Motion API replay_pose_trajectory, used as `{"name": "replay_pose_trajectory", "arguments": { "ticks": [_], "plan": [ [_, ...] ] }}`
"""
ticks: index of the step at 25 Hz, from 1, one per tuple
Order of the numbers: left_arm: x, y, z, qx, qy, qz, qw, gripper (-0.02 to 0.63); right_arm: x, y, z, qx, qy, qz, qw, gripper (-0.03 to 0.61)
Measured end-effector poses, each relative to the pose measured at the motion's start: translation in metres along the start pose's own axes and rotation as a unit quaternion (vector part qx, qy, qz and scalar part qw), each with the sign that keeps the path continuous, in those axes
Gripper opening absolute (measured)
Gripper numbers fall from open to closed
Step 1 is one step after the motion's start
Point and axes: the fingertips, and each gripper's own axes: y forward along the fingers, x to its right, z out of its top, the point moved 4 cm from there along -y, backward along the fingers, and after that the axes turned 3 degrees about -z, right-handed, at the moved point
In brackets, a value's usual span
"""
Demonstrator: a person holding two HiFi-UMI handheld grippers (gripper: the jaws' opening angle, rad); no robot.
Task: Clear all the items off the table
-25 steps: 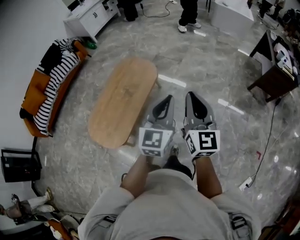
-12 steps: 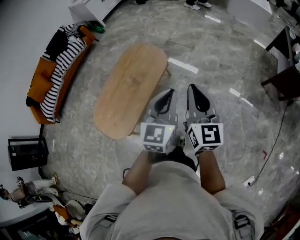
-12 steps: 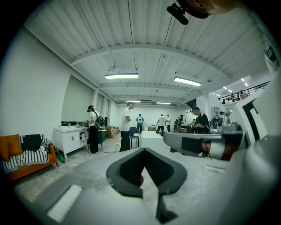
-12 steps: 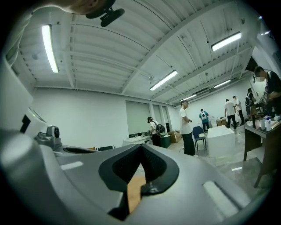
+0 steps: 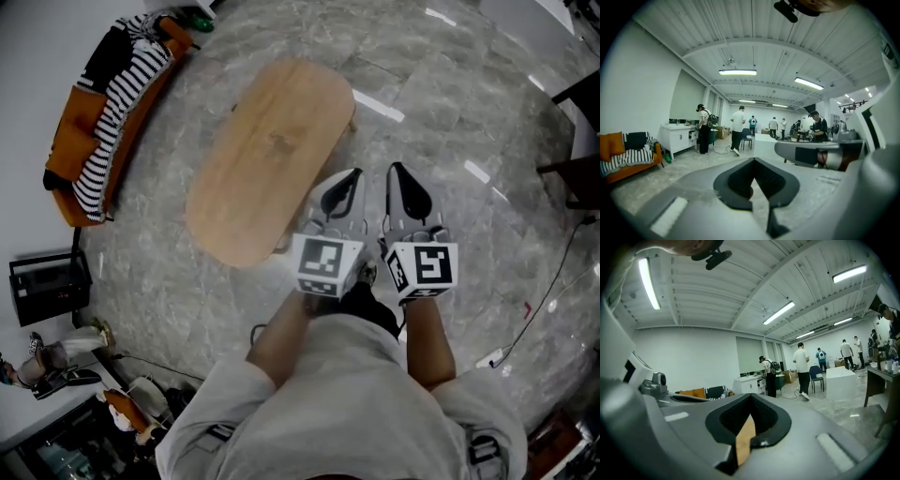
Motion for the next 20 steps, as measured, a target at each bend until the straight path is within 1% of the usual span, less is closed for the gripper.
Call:
{"name": "replay_pose_trajectory", "arguments": {
  "ticks": [3,6,11,14,17,20],
  "plan": [
    [-0.029,0.016,-0.017,-0.014,-0.017,0.002,0.9998,0.021,-0.009,0.035,-0.023,-0.028,0.006,0.011,1.0,0.006],
    [-0.064,0.03,-0.032,-0.023,-0.032,0.003,0.9992,0.021,-0.021,0.07,-0.043,-0.058,-0.005,0.021,0.998,0.006],
    [-0.137,0.047,-0.063,-0.052,-0.059,0.01,0.9969,0.021,-0.043,0.128,-0.061,-0.092,0.012,0.039,0.995,0.006],
    [-0.171,0.051,-0.071,-0.064,-0.057,0.008,0.9963,0.021,-0.053,0.158,-0.076,-0.117,0.019,0.043,0.992,0.006],
    [-0.196,0.056,-0.078,-0.073,-0.059,0.005,0.9956,0.021,-0.06,0.185,-0.103,-0.145,0.016,0.043,0.988,0.006],
    [-0.217,0.061,-0.088,-0.081,-0.063,-0.005,0.9948,0.021,-0.073,0.205,-0.12,-0.152,0.018,0.044,0.987,0.006]
  ]
}}
